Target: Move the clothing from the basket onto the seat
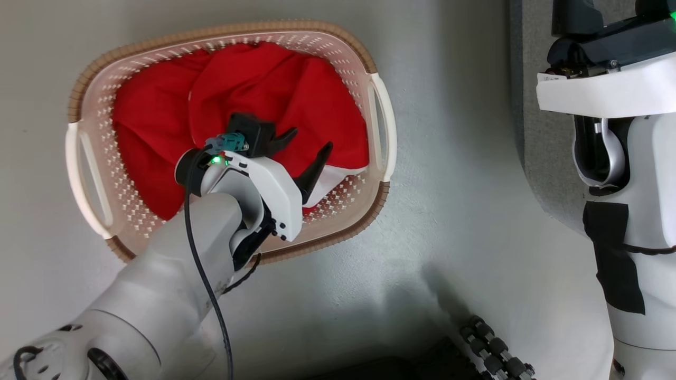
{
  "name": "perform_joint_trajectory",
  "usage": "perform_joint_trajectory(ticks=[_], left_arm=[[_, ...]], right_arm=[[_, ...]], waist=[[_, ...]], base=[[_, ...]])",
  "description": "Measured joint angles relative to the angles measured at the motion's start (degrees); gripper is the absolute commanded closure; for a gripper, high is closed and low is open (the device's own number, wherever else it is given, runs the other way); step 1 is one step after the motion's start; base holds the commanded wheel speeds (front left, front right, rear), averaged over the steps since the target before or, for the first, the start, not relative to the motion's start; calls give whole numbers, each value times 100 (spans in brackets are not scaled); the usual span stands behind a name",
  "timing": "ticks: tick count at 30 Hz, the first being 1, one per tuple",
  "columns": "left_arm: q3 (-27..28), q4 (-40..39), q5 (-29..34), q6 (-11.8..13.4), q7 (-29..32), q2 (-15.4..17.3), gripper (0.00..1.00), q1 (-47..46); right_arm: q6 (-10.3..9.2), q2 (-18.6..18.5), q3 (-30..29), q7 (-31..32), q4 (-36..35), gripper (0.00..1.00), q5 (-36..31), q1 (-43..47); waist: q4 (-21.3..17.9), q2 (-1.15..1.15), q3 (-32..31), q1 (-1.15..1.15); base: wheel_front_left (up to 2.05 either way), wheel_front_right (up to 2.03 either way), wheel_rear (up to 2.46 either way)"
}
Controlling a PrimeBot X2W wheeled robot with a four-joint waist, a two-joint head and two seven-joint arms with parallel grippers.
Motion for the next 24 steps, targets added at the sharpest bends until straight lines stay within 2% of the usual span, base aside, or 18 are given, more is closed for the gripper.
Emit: perform_joint_trajectory(ticks=[5, 9, 18, 24], left_arm=[[-441, 76, -135, 0, 137, 124, 0, -236], [-588, 434, -85, -1, 293, 101, 0, -325], [-641, 1473, 335, 0, -237, -115, 0, -717], [-641, 1816, 375, 0, -168, -236, 0, -739]], right_arm=[[0, 5, 14, 0, -21, 0, 108, 0], [0, 7, 20, 0, -34, 0, 152, 1], [0, 9, -33, 0, -104, 0, 168, 2], [0, 11, -9, 0, -99, 0, 238, 2]], waist=[[-112, 0, 117, 0], [-180, 0, 135, 0], [-144, 0, 188, 0], [-118, 0, 208, 0]], base=[[0, 0, 0], [0, 0, 0], [0, 0, 0], [0, 0, 0]])
